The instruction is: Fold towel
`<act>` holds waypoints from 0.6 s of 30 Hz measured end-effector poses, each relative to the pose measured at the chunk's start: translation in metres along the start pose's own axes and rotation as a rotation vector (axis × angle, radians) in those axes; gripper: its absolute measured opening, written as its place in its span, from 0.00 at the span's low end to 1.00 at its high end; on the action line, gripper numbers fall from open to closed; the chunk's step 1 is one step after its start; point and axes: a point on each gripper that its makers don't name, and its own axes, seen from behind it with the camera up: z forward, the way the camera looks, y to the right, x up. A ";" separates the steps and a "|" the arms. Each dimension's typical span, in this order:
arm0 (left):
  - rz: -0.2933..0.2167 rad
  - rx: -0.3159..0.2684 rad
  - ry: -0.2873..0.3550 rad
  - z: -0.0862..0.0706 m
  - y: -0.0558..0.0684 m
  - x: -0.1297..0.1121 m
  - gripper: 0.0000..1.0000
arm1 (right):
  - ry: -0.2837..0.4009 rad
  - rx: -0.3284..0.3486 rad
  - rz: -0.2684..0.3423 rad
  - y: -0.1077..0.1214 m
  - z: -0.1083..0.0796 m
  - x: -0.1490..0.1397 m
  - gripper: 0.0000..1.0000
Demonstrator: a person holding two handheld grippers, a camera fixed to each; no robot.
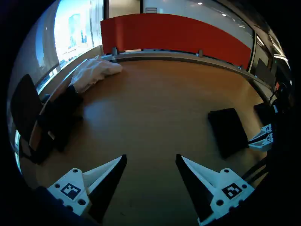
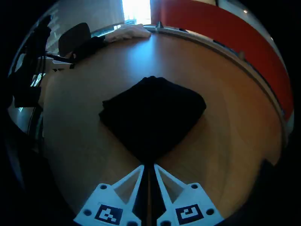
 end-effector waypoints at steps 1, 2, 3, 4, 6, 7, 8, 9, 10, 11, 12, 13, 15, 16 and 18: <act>0.000 0.000 0.000 0.000 0.000 0.000 0.96 | 0.002 0.000 -0.002 0.000 0.000 0.000 0.11; -0.001 0.000 0.000 0.000 0.000 0.000 0.97 | 0.004 -0.001 -0.003 0.000 0.000 0.001 0.11; -0.001 -0.001 0.000 0.000 0.000 0.000 0.97 | 0.007 -0.001 -0.005 0.000 -0.001 0.002 0.11; -0.001 -0.001 0.000 0.000 0.000 0.000 0.97 | 0.011 -0.002 -0.007 0.000 -0.001 0.003 0.11; -0.001 -0.001 0.001 0.000 0.000 0.000 0.96 | 0.022 -0.003 -0.012 0.000 -0.003 0.007 0.11; -0.001 -0.001 0.001 0.000 0.000 0.000 0.96 | 0.028 -0.005 -0.015 0.000 -0.004 0.010 0.11; -0.001 -0.001 0.001 0.000 0.000 0.000 0.96 | 0.035 -0.006 -0.019 0.000 -0.006 0.013 0.11; -0.001 -0.001 0.002 0.000 0.000 0.000 0.96 | 0.045 -0.010 -0.024 0.001 -0.008 0.017 0.11; -0.002 -0.001 0.002 0.000 0.000 0.000 0.96 | 0.055 -0.014 -0.029 0.002 -0.010 0.021 0.11; -0.002 -0.001 0.003 0.000 0.000 0.001 0.97 | 0.066 -0.018 -0.034 0.003 -0.012 0.026 0.11; -0.003 -0.001 0.004 0.000 0.000 0.001 0.97 | 0.077 -0.022 -0.040 0.004 -0.015 0.031 0.11; -0.003 -0.002 0.005 0.000 0.001 0.002 0.97 | 0.089 -0.025 -0.046 0.005 -0.018 0.037 0.11; -0.004 -0.002 0.008 0.000 0.001 0.003 0.97 | 0.112 -0.032 -0.058 0.006 -0.024 0.049 0.11; -0.003 -0.002 0.009 0.000 0.001 0.004 0.97 | 0.122 -0.034 -0.063 0.007 -0.027 0.055 0.11; -0.002 -0.002 0.013 0.000 0.001 0.005 0.96 | 0.145 -0.040 -0.075 0.009 -0.033 0.069 0.11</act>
